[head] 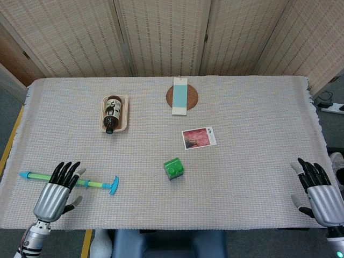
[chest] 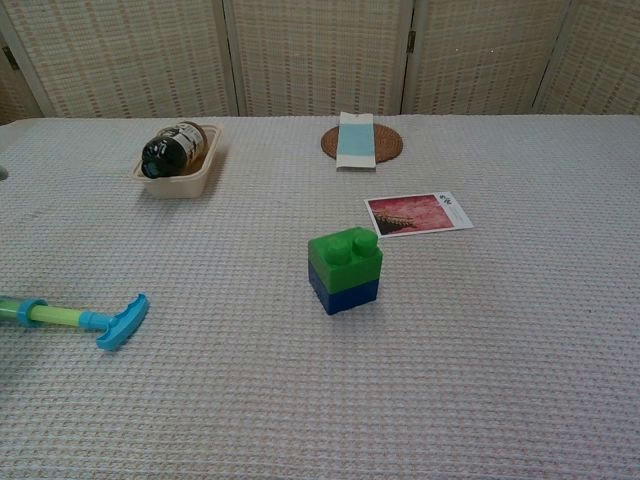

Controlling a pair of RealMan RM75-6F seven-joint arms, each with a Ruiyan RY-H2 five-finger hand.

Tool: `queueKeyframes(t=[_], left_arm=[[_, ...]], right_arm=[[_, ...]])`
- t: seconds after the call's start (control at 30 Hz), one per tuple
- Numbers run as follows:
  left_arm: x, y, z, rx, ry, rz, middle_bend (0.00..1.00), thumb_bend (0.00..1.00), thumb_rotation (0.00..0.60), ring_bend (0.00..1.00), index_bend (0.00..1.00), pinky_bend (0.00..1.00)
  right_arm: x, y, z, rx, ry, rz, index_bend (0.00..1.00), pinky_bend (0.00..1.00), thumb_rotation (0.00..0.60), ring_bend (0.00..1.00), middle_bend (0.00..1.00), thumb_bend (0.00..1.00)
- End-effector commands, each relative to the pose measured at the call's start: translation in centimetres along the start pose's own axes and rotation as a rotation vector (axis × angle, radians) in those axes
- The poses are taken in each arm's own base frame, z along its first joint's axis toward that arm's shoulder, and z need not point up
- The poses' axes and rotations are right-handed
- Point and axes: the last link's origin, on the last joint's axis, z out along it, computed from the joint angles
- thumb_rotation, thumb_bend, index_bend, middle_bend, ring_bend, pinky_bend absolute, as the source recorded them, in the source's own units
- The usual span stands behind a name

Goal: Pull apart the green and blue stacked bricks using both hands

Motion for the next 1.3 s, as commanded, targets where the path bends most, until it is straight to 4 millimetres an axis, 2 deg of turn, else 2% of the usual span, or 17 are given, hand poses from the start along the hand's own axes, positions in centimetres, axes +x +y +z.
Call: queueKeyframes(t=[0.03, 0.27, 0.37, 0.47, 0.67, 0.77, 0.83, 1.07, 1.3], left_arm=[[-0.2, 0.0, 0.0, -0.001, -0.006, -0.005, 0.08, 0.28, 0.600, 0.00, 0.16, 0.00], [-0.4, 0.8, 0.3, -0.048, -0.020, -0.033, 0.09, 0.28, 0.600, 0.00, 0.15, 0.00], [-0.5, 2.0, 1.4, -0.142, -0.064, -0.080, 0.16, 0.28, 0.600, 0.02, 0.15, 0.00], [-0.1, 4.1, 3.7, -0.275, -0.112, -0.114, 0.17, 0.27, 0.600, 0.02, 0.15, 0.00], [0.6, 7.9, 8.1, -0.473, -0.099, -0.103, 0.17, 0.26, 0.600, 0.00, 0.15, 0.00], [0.4, 9.5, 10.3, -0.545, -0.103, -0.009, 0.12, 0.26, 0.600, 0.00, 0.13, 0.00], [0.0, 10.3, 11.4, -0.575, -0.104, 0.061, 0.07, 0.26, 0.600, 0.00, 0.09, 0.00], [-1.4, 15.0, 14.4, -0.709, -0.133, 0.165, 0.06, 0.27, 0.600, 0.00, 0.05, 0.00], [-1.5, 16.6, 17.5, -0.710, -0.228, 0.110, 0.13, 0.29, 0.600, 0.00, 0.08, 0.00]], right_arm=[[0.0, 0.1, 0.1, -0.005, 0.000, 0.000, 0.00, 0.00, 0.600, 0.00, 0.00, 0.41], [0.2, -0.2, 0.1, 0.007, 0.012, 0.003, 0.00, 0.00, 0.600, 0.00, 0.00, 0.41], [0.6, 0.0, 0.0, -0.004, 0.031, 0.007, 0.00, 0.00, 0.600, 0.00, 0.00, 0.41], [0.8, -0.2, 0.2, -0.009, 0.060, -0.005, 0.00, 0.00, 0.600, 0.00, 0.00, 0.41], [0.6, -0.5, 0.6, 0.010, 0.034, 0.018, 0.00, 0.00, 0.600, 0.00, 0.00, 0.41], [0.5, -0.1, 0.9, -0.006, 0.021, 0.023, 0.00, 0.00, 0.600, 0.00, 0.00, 0.41], [0.2, 0.1, 1.2, -0.013, 0.006, 0.025, 0.00, 0.00, 0.600, 0.00, 0.00, 0.41], [-0.1, 0.8, 1.8, -0.046, -0.020, 0.031, 0.00, 0.00, 0.600, 0.00, 0.00, 0.41], [0.2, 2.1, 2.0, -0.090, -0.020, 0.050, 0.00, 0.00, 0.600, 0.00, 0.00, 0.41]])
